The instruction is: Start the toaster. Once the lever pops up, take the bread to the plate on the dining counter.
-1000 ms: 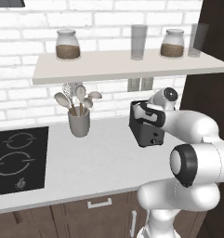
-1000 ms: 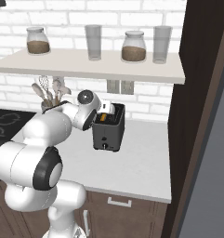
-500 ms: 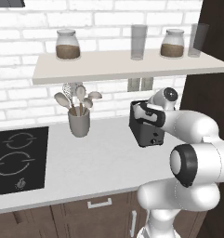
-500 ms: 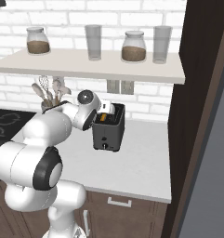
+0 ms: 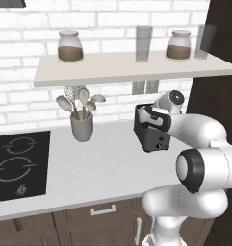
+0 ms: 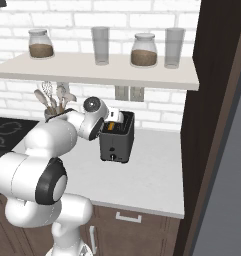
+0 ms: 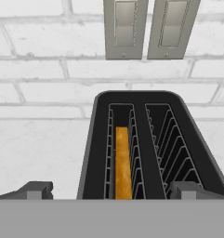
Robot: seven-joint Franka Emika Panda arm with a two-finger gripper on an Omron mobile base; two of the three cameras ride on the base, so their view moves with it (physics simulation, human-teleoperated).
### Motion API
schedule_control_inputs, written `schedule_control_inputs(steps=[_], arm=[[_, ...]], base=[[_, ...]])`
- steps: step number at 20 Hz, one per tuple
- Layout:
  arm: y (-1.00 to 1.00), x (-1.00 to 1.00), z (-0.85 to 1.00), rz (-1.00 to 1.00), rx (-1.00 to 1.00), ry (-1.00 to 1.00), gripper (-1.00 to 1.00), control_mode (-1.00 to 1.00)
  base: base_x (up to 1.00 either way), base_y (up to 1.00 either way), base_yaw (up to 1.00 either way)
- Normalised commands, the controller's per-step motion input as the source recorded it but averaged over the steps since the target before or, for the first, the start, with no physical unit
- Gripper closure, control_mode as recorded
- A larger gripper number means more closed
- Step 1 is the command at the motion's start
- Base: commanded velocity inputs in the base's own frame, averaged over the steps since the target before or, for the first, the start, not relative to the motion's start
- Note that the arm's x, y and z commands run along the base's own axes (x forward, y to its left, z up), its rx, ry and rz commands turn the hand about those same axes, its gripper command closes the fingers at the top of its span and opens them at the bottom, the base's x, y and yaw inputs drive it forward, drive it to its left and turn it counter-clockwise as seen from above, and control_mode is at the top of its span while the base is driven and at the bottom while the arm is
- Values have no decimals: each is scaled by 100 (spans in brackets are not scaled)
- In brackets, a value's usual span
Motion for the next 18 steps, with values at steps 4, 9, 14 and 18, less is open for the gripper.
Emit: schedule_control_inputs(steps=[4,9,14,18], arm=[[0,0,0,0,0,0,-100,-100],[0,0,0,0,0,0,-100,-100],[0,0,0,0,0,0,-100,-100],[0,0,0,0,0,0,-100,-100]], base=[[0,0,0],[0,0,0],[0,0,0],[0,0,0]])
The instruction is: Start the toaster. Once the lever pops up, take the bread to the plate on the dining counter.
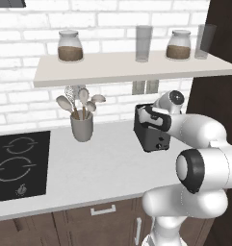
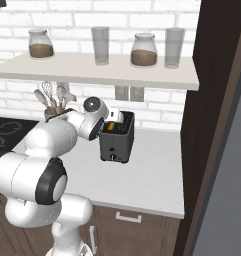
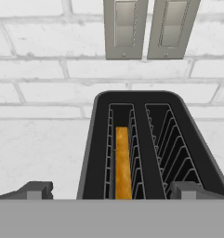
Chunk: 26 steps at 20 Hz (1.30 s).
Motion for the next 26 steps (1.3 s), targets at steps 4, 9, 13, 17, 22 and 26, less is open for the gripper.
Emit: schedule_control_inputs(steps=[4,9,13,17,22,26], arm=[[0,0,0,0,0,0,-100,-100],[0,0,0,0,0,0,-100,-100],[0,0,0,0,0,0,-100,-100],[0,0,0,0,0,0,-100,-100],[0,0,0,0,0,0,-100,-100],[0,0,0,0,0,0,-100,-100]], base=[[0,0,0],[0,0,0],[0,0,0],[0,0,0],[0,0,0],[0,0,0]])
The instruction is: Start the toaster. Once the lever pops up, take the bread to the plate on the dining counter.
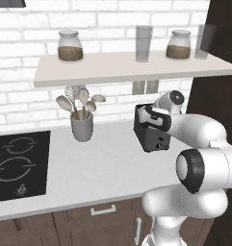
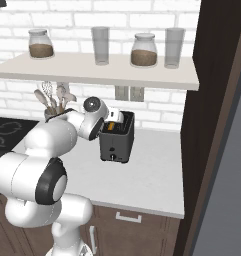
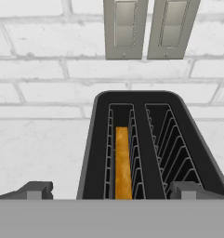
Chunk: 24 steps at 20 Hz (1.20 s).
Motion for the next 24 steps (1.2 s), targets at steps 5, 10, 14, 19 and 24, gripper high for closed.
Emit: schedule_control_inputs(steps=[5,10,14,19,24], arm=[[0,0,0,0,0,0,-100,-100],[0,0,0,0,0,0,-100,-100],[0,0,0,0,0,0,-100,-100],[0,0,0,0,0,0,-100,-100],[0,0,0,0,0,0,-100,-100]], base=[[0,0,0],[0,0,0],[0,0,0],[0,0,0],[0,0,0]])
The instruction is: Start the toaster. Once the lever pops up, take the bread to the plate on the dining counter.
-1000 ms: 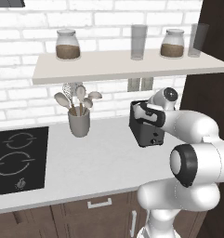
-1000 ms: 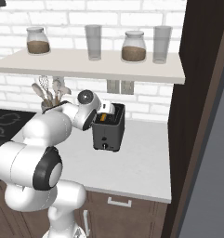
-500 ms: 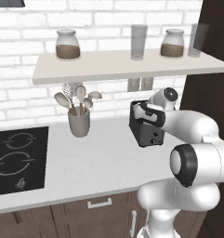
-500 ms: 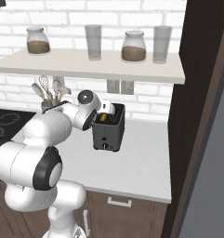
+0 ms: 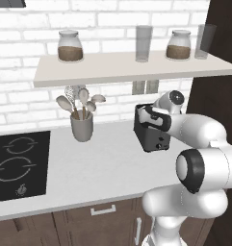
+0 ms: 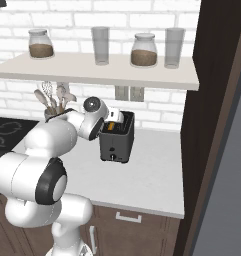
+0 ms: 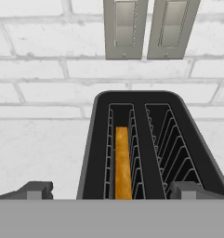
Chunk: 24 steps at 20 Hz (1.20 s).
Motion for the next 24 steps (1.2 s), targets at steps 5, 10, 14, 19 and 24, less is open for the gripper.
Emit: schedule_control_inputs(steps=[5,10,14,19,24], arm=[[0,0,0,0,0,0,-100,-100],[0,0,0,0,0,0,-100,-100],[0,0,0,0,0,0,-100,-100],[0,0,0,0,0,0,-100,-100],[0,0,0,0,0,0,-100,-100]], base=[[0,0,0],[0,0,0],[0,0,0],[0,0,0],[0,0,0]])
